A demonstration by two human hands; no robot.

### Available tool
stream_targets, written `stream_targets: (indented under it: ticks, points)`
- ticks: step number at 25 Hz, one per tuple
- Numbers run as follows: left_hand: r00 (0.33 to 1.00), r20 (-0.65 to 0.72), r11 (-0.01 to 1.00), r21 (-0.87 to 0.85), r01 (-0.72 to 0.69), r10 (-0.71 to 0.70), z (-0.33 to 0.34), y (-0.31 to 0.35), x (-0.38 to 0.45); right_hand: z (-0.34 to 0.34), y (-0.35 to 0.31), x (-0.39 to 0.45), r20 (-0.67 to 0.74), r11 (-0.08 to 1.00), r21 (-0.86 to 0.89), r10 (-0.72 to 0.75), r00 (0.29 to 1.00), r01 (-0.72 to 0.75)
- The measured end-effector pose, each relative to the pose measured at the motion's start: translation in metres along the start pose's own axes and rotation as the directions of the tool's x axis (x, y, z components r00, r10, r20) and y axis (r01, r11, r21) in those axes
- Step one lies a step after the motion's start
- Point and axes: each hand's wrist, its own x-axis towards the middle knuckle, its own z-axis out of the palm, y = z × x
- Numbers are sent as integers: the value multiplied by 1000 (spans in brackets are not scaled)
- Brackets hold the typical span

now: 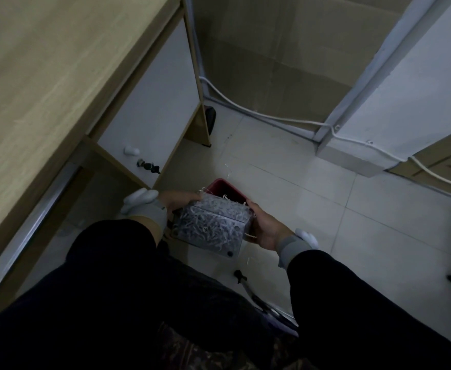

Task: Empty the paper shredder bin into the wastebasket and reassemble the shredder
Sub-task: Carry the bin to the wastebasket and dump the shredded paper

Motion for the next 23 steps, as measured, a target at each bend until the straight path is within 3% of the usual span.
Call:
stream_targets:
  ticks: [14, 16, 23]
  points:
    - [989, -77, 988, -82, -131, 124, 15, -2, 1, 1, -3, 3, -88, 999, -23, 47, 995, -49]
    - [989, -5, 976, -159, -150, 151, 13, -3, 5, 1, -6, 2, -81, 998, -16, 55, 995, -57]
    - [998, 10, 995, -80, -61, 62, 11, 3, 0, -4, -11, -4, -15, 994, -83, 69, 998, -70]
